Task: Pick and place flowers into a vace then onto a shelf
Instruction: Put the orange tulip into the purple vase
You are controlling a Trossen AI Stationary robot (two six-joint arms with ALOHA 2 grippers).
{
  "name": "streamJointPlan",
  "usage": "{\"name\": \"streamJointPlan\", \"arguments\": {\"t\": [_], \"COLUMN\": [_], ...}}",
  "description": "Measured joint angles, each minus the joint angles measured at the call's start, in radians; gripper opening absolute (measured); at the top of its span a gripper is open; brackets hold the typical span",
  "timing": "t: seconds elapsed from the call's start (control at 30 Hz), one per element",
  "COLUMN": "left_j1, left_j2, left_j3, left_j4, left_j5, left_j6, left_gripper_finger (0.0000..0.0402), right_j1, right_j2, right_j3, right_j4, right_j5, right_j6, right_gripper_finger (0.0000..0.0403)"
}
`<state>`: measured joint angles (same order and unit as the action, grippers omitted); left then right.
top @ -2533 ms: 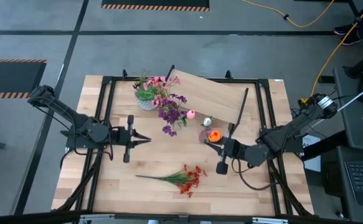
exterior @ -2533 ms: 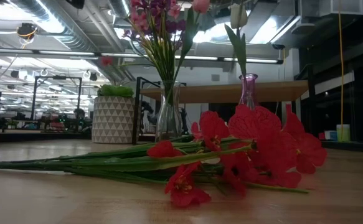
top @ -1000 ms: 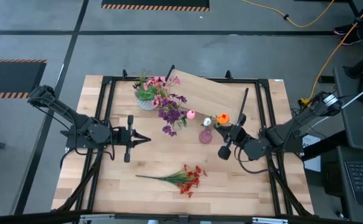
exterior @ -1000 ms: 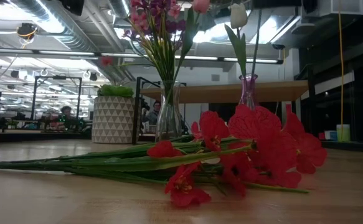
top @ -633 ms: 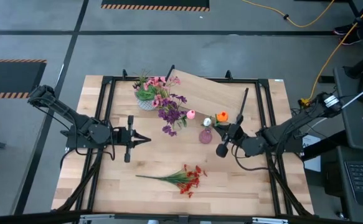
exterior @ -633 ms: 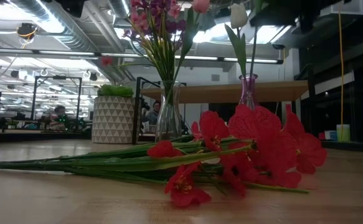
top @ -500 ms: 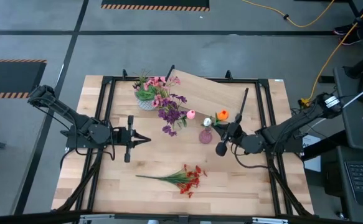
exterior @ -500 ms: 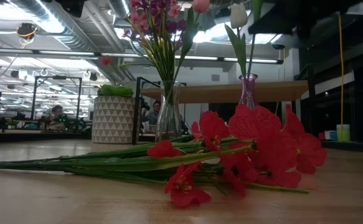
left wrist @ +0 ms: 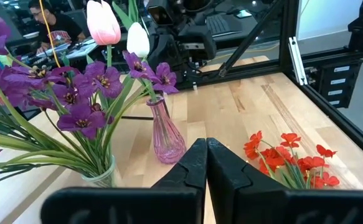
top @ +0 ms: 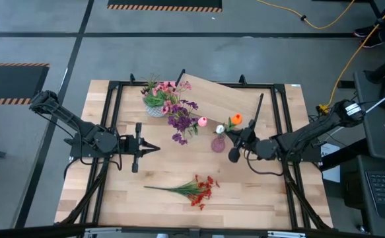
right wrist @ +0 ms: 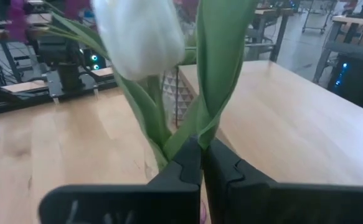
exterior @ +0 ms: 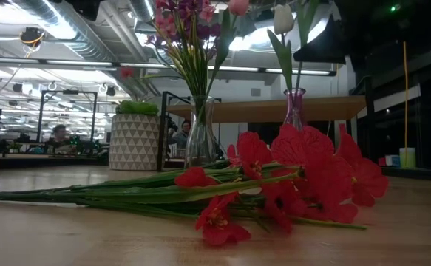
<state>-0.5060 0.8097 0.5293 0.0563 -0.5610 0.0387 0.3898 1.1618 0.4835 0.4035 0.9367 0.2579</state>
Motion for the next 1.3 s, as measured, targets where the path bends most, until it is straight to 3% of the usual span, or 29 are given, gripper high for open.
{"name": "streamJointPlan", "arguments": {"t": [0.53, 0.87, 1.3], "left_j1": [0.0, 0.0, 0.0], "left_j2": [0.0, 0.0, 0.0], "left_j3": [0.0, 0.0, 0.0], "left_j4": [-0.005, -0.008, -0.008], "left_j5": [0.0, 0.001, 0.001], "left_j6": [0.0, 0.0, 0.0], "left_gripper_finger": [0.0003, 0.0003, 0.0002], "right_j1": [-0.054, -0.054, -0.054], "right_j2": [0.042, 0.042, 0.042], "right_j3": [-0.017, -0.017, -0.017], "right_j4": [0.056, 0.049, 0.024], "right_j5": [-0.093, -0.093, -0.093], "right_j6": [0.023, 0.021, 0.025], "right_gripper_finger": [0.0007, 0.0065, 0.0172]}}
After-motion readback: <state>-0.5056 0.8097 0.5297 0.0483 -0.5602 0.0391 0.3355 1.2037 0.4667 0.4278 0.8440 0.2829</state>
